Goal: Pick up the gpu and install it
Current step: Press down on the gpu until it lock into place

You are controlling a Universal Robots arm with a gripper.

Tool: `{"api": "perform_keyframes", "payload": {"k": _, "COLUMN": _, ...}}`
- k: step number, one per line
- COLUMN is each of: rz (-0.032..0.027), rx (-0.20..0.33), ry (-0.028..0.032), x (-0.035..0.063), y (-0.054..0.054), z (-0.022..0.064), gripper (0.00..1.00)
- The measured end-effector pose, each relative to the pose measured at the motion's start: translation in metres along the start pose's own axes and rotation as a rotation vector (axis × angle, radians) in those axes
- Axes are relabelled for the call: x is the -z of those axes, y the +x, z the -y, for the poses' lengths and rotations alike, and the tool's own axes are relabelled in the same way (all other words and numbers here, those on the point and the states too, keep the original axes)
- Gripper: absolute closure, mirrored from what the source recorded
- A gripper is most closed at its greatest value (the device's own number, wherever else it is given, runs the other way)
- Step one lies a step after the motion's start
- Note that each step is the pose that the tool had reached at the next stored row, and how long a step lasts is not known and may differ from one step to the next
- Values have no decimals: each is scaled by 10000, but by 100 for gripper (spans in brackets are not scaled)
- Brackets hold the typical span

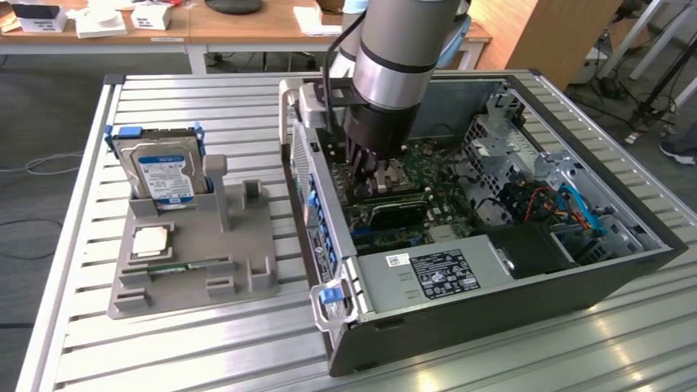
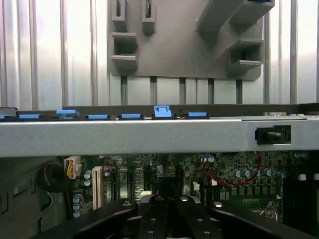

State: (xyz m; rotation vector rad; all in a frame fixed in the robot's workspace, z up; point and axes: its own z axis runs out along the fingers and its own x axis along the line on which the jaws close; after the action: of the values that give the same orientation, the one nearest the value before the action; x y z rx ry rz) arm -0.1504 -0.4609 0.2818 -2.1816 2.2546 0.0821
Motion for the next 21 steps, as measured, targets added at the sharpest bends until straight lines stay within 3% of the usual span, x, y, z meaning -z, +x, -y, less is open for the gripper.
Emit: {"api": "perform_keyframes", "payload": {"k": 21, "rz": -2, "rx": -2, "ry": -8, "x": 17, "y": -16, "z": 473, "gripper": 89}}
